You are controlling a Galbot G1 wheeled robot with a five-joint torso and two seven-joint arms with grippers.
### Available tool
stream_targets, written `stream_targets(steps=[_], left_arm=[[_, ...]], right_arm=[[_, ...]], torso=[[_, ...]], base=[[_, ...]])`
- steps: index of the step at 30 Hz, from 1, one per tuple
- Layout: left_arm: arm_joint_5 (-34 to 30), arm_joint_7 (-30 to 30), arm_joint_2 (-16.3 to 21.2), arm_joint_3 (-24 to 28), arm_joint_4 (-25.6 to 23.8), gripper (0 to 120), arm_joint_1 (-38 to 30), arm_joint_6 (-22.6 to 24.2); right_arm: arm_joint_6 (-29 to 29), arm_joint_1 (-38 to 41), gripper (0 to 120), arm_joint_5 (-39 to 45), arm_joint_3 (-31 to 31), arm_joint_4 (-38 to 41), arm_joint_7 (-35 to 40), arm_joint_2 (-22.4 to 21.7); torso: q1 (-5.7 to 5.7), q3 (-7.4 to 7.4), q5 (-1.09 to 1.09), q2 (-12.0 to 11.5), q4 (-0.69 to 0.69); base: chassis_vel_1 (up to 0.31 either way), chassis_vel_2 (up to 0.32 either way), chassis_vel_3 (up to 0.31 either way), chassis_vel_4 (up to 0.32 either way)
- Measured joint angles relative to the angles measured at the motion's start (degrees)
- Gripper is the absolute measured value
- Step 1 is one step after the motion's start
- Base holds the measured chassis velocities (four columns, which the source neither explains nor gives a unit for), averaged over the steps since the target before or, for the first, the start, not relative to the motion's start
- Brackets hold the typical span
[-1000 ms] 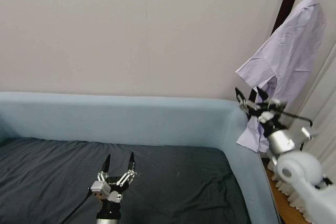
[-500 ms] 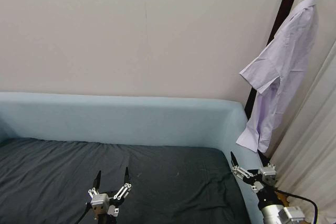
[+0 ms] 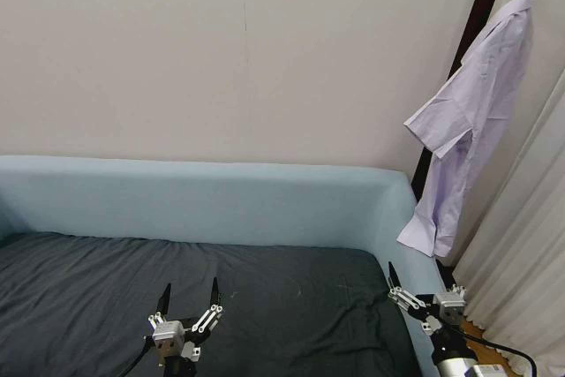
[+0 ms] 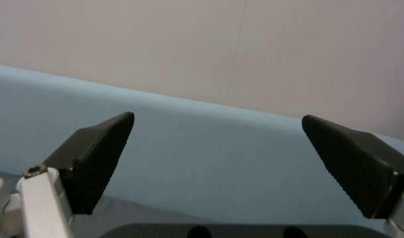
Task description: Pick up the clothes from the sofa and hang them on the clothes hanger.
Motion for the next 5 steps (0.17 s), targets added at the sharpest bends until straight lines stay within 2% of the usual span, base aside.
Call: stream_targets(steps=[5], left_arm=[[-0.1, 0.0, 0.0, 0.0, 0.0, 100, 0.0, 0.0]], right_arm=[[0.0, 0.1, 100, 0.1, -0.1, -0.1, 0.0, -0.1]], torso=[[0.01, 0.00, 0.00, 0.0, 0.00]], base=[[0.000, 0.000, 0.000, 0.000]])
